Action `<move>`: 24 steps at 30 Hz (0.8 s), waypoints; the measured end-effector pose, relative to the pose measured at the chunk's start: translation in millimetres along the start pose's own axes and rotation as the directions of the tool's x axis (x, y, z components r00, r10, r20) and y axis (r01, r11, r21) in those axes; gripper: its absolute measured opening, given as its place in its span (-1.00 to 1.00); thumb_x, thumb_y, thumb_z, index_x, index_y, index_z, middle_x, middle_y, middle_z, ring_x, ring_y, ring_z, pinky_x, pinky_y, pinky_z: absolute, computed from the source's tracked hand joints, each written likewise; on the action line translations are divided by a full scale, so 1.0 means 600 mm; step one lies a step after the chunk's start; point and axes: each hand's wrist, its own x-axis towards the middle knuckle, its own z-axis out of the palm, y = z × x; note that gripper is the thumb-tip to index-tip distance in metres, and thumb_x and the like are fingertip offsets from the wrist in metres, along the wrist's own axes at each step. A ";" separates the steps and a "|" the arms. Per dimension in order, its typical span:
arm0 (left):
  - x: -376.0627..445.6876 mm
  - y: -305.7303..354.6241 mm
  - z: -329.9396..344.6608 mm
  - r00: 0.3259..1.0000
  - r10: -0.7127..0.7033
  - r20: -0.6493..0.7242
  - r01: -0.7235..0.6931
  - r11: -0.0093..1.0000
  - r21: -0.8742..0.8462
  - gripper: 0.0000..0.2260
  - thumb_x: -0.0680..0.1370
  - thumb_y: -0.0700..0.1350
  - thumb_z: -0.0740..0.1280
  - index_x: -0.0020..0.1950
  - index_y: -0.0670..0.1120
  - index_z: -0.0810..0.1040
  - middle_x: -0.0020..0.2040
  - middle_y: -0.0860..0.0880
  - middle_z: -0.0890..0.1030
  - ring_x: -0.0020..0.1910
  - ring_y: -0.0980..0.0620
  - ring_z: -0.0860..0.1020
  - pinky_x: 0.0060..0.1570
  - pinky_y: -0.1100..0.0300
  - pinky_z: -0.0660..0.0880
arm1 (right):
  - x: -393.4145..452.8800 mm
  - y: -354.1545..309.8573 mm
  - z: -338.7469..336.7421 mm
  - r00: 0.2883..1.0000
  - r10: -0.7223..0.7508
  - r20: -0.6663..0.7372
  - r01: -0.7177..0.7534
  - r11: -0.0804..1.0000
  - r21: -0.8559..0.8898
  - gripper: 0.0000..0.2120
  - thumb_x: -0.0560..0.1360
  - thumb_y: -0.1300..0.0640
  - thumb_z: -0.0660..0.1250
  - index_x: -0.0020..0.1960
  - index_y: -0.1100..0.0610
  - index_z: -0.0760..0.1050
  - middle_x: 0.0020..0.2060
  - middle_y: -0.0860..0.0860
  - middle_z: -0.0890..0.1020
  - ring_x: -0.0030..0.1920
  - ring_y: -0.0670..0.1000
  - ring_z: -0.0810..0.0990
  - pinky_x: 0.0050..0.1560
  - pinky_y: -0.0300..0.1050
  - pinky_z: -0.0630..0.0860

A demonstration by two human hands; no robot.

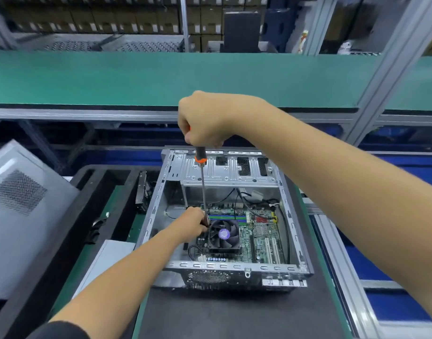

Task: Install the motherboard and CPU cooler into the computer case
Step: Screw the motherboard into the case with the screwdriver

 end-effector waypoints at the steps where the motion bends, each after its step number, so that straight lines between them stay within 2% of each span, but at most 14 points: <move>1: -0.001 0.000 0.000 1.000 0.005 -0.001 -0.005 1.000 0.001 -0.86 0.51 -0.18 0.40 -0.01 -0.24 0.64 0.02 -0.15 0.60 0.00 -0.09 0.56 0.07 0.10 0.50 | 0.001 0.001 0.003 0.999 0.033 -0.017 -0.033 0.999 0.010 -0.79 0.45 0.22 0.18 -0.35 0.21 0.44 -0.70 -0.06 0.48 -0.47 0.06 0.58 -0.40 -0.17 0.48; 3: 0.000 0.000 0.000 1.000 0.004 -0.004 -0.004 1.000 0.007 -0.86 0.50 -0.19 0.40 -0.03 -0.25 0.64 0.00 -0.14 0.61 -0.06 -0.08 0.57 0.01 0.12 0.51 | 0.003 0.001 0.004 0.996 0.075 -0.048 -0.075 0.997 -0.003 -0.71 0.49 0.17 0.17 -0.40 0.18 0.36 -0.76 -0.01 0.40 -0.48 0.11 0.54 -0.40 -0.16 0.43; 5: -0.001 0.000 0.000 1.000 0.004 -0.002 -0.004 1.000 0.018 -0.89 0.50 -0.19 0.40 -0.08 -0.23 0.64 -0.02 -0.13 0.61 -0.14 -0.04 0.56 -0.06 0.15 0.51 | 0.002 0.001 -0.002 0.996 0.084 0.015 -0.084 0.996 -0.038 -0.73 0.51 0.13 0.18 -0.35 0.18 0.41 -0.71 -0.01 0.46 -0.47 0.10 0.56 -0.36 -0.16 0.46; 6: -0.001 0.000 0.000 1.000 0.003 0.000 -0.003 1.000 0.027 -0.91 0.51 -0.19 0.40 -0.12 -0.21 0.63 -0.05 -0.13 0.60 -0.19 -0.03 0.55 -0.11 0.15 0.50 | 0.002 0.001 -0.008 0.993 0.082 0.079 -0.078 0.996 -0.044 -0.79 0.50 0.12 0.18 -0.25 0.17 0.46 -0.63 -0.02 0.55 -0.44 0.08 0.60 -0.32 -0.15 0.49; 8: -0.001 0.000 0.000 1.000 -0.004 0.004 0.004 0.999 0.036 -0.89 0.51 -0.18 0.39 -0.15 -0.22 0.59 -0.06 -0.14 0.60 -0.22 -0.05 0.55 -0.14 0.12 0.52 | -0.002 0.003 -0.020 0.983 0.056 0.177 -0.055 0.998 -0.012 -0.84 0.50 0.15 0.16 0.01 0.13 0.47 -0.27 0.01 0.68 -0.37 0.01 0.64 -0.31 -0.16 0.48; 9: -0.002 -0.001 0.001 1.000 -0.004 0.006 0.004 0.999 0.032 -0.88 0.51 -0.18 0.39 -0.12 -0.25 0.60 -0.05 -0.15 0.60 -0.20 -0.06 0.57 -0.10 0.09 0.55 | -0.003 0.005 -0.023 0.982 0.033 0.184 -0.037 0.999 0.016 -0.80 0.50 0.20 0.15 0.09 0.12 0.45 -0.13 0.04 0.66 -0.35 -0.01 0.65 -0.34 -0.17 0.46; 10: -0.001 -0.002 0.001 1.000 -0.005 0.005 0.005 1.000 0.022 -0.86 0.51 -0.18 0.39 -0.09 -0.27 0.61 -0.04 -0.15 0.61 -0.17 -0.07 0.59 -0.05 0.05 0.56 | -0.003 0.007 -0.022 0.988 0.008 0.156 -0.012 1.000 0.027 -0.77 0.49 0.24 0.14 0.11 0.13 0.45 -0.07 0.06 0.63 -0.35 -0.03 0.65 -0.37 -0.18 0.44; 12: 0.000 -0.002 0.001 1.000 0.004 0.005 -0.004 1.000 0.011 -0.87 0.51 -0.19 0.39 -0.06 -0.26 0.63 -0.04 -0.14 0.62 -0.15 -0.05 0.59 -0.05 0.07 0.55 | -0.001 0.011 -0.007 0.999 -0.045 0.015 0.045 0.999 0.010 -0.78 0.47 0.28 0.17 0.03 0.16 0.53 -0.11 0.08 0.64 -0.32 0.00 0.61 -0.41 -0.22 0.41; 14: 0.002 -0.002 0.000 1.000 0.017 0.001 -0.017 1.000 0.012 -0.89 0.51 -0.20 0.39 -0.07 -0.25 0.65 -0.06 -0.13 0.63 -0.19 -0.02 0.56 -0.13 0.15 0.50 | 0.006 0.018 0.010 0.993 -0.056 -0.101 0.055 0.998 -0.013 -0.86 0.47 0.23 0.24 -0.09 0.19 0.57 -0.21 0.12 0.65 -0.26 0.08 0.56 -0.41 -0.21 0.38; 16: 0.001 -0.001 -0.001 1.000 0.019 0.010 -0.019 1.000 0.018 -0.89 0.51 -0.21 0.39 -0.06 -0.25 0.65 -0.07 -0.13 0.63 -0.17 -0.03 0.56 -0.12 0.16 0.49 | 0.013 0.020 0.020 0.990 -0.026 -0.140 0.024 1.000 -0.013 -0.80 0.51 0.14 0.26 -0.21 0.24 0.52 -0.33 0.16 0.60 -0.35 0.09 0.49 -0.44 -0.18 0.32; 18: 0.001 -0.001 -0.002 1.000 0.013 0.015 -0.013 1.000 0.019 -0.88 0.51 -0.20 0.39 -0.05 -0.26 0.63 -0.07 -0.15 0.62 -0.13 -0.09 0.59 -0.06 0.09 0.54 | 0.016 0.021 0.023 0.987 0.018 -0.161 -0.028 0.998 -0.056 -0.73 0.52 0.10 0.22 -0.32 0.20 0.36 -0.38 0.12 0.47 -0.40 0.06 0.40 -0.45 -0.15 0.25; 20: 0.000 0.001 -0.002 1.000 0.008 0.021 -0.009 0.999 0.034 -0.89 0.51 -0.20 0.39 -0.08 -0.26 0.61 -0.08 -0.17 0.62 -0.16 -0.10 0.58 -0.08 0.07 0.54 | 0.013 0.024 0.020 0.985 0.079 -0.155 -0.098 0.988 -0.117 -0.74 0.51 0.11 0.19 -0.32 0.15 0.29 -0.36 0.07 0.38 -0.39 0.03 0.36 -0.42 -0.13 0.24; 22: -0.001 0.002 -0.001 1.000 0.003 0.026 -0.004 0.999 0.051 -0.90 0.52 -0.20 0.39 -0.12 -0.24 0.59 -0.10 -0.18 0.61 -0.23 -0.08 0.53 -0.17 0.11 0.49 | 0.008 0.028 0.010 0.993 0.096 -0.064 -0.103 0.988 -0.112 -0.82 0.47 0.14 0.18 -0.27 0.20 0.40 -0.33 0.11 0.49 -0.35 0.09 0.49 -0.41 -0.12 0.34; 24: 0.001 0.001 -0.001 1.000 0.001 0.024 -0.002 0.999 0.051 -0.90 0.52 -0.20 0.39 -0.13 -0.24 0.59 -0.13 -0.15 0.59 -0.27 -0.05 0.51 -0.21 0.14 0.44 | 0.003 0.028 -0.004 0.997 0.049 0.067 -0.047 0.998 -0.030 -0.79 0.41 0.21 0.15 -0.10 0.25 0.53 -0.17 0.17 0.62 -0.21 0.17 0.62 -0.30 -0.01 0.51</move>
